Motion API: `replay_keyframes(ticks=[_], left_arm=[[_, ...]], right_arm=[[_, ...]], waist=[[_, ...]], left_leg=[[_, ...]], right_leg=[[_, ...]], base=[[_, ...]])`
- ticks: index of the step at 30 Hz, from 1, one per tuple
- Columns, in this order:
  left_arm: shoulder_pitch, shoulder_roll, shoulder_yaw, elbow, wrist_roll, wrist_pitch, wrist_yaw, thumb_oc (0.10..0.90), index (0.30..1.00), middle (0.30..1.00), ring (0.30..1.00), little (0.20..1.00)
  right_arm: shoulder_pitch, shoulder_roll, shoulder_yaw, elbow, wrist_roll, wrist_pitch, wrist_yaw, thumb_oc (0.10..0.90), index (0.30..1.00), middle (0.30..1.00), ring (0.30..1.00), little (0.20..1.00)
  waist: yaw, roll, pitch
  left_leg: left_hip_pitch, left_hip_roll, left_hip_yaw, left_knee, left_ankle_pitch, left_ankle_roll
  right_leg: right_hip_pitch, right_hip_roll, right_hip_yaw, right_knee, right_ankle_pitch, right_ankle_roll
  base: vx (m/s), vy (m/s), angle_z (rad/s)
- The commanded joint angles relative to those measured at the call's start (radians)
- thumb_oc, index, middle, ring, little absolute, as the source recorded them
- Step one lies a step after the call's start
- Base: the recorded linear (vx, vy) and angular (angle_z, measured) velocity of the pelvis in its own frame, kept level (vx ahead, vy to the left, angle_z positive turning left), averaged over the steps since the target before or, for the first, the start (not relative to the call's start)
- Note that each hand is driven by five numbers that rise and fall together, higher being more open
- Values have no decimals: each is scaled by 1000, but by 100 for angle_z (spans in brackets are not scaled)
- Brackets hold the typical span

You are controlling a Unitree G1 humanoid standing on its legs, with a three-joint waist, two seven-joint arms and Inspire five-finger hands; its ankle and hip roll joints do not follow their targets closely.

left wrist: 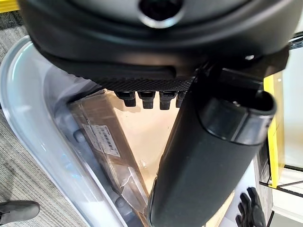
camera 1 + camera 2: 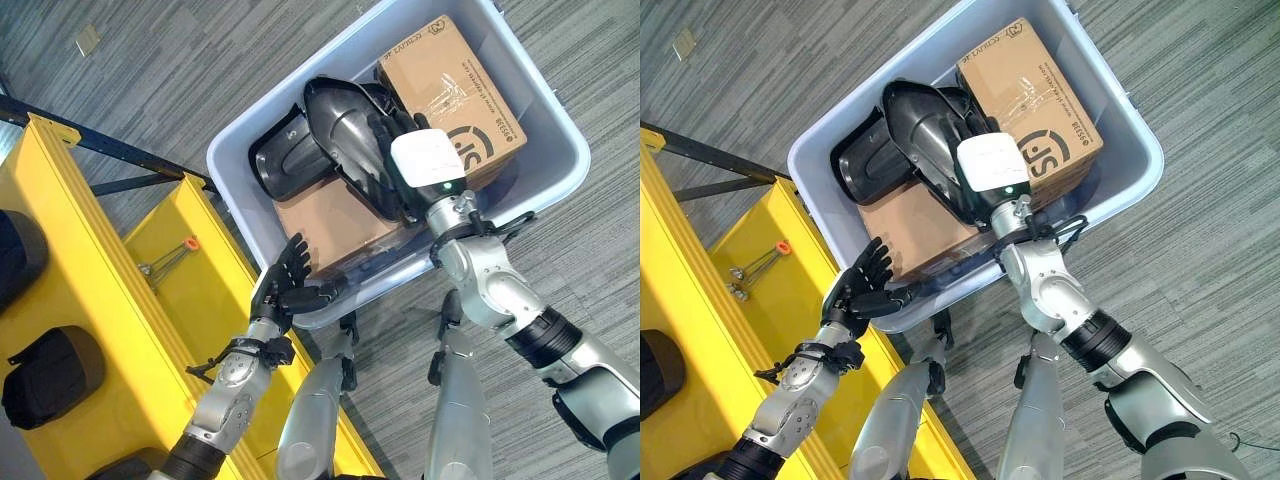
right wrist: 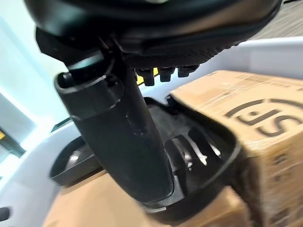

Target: Move parts from the plastic box to the shelf.

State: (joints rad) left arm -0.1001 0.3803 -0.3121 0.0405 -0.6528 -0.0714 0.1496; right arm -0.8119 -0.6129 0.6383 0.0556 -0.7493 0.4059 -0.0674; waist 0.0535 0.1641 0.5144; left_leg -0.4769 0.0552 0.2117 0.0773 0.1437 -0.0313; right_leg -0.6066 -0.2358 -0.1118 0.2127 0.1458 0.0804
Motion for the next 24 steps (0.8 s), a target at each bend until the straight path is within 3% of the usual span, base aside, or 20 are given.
replay_keyframes(ticks=[1, 3, 7, 13, 16, 20, 24], left_arm=[[0, 40, 9, -111, 23, -74, 9, 900, 1000, 1000, 1000, 1000], [7, 42, 15, -123, 19, -71, 15, 900, 1000, 1000, 1000, 1000], [11, 33, 18, -133, 17, -67, 33, 900, 1000, 1000, 1000, 1000], [24, 25, 26, -149, 8, -65, 37, 900, 1000, 1000, 1000, 1000], [28, 19, 25, -139, 9, -66, 17, 900, 1000, 1000, 1000, 1000], [27, 16, 23, -134, 11, -67, 14, 900, 1000, 1000, 1000, 1000], [31, 22, 36, -146, 10, -59, 15, 900, 1000, 1000, 1000, 1000]], right_arm=[[-95, -9, -51, -145, 33, -54, -117, 900, 1000, 1000, 1000, 1000], [-87, -17, -85, -186, 77, -76, -124, 900, 1000, 1000, 1000, 1000], [-61, -14, -123, -270, 141, -22, -122, 900, 1000, 1000, 1000, 1000], [-30, -1, -176, -330, 198, -1, -89, 900, 1000, 1000, 1000, 1000], [-30, 10, -177, -310, 189, 24, -87, 900, 1000, 1000, 1000, 1000], [-24, 12, -187, -292, 199, 2, -89, 900, 1000, 1000, 1000, 1000], [-23, 8, -207, -290, 295, 7, -141, 900, 1000, 1000, 1000, 1000]], waist=[[-15, 46, 6], [-20, 46, 6], [-30, 46, 6], [-40, 54, 6], [-36, 59, 6], [-34, 57, 6], [-34, 56, 6]], left_leg=[[10, -36, -33, -10, -84, -12], [16, -37, -32, -10, -85, -13], [20, -35, -26, -11, -84, -17], [25, -34, -21, -13, -83, -19], [29, -35, -24, -14, -82, -19], [25, -35, -28, -13, -82, -19], [30, -31, -28, -20, -80, -20]], right_leg=[[20, 78, -66, 147, -255, -27], [24, 81, -63, 146, -256, -28], [24, 82, -57, 146, -257, -30], [23, 86, -46, 151, -264, -35], [28, 83, -52, 156, -269, -38], [24, 85, -54, 162, -272, -40], [29, 84, -54, 159, -271, -38]], base=[[0, 12, -6], [5, 20, -4], [3, 33, -4], [-5, 34, -7], [-6, 20, -5], [-1, -7, 1], [0, 0, 0]])
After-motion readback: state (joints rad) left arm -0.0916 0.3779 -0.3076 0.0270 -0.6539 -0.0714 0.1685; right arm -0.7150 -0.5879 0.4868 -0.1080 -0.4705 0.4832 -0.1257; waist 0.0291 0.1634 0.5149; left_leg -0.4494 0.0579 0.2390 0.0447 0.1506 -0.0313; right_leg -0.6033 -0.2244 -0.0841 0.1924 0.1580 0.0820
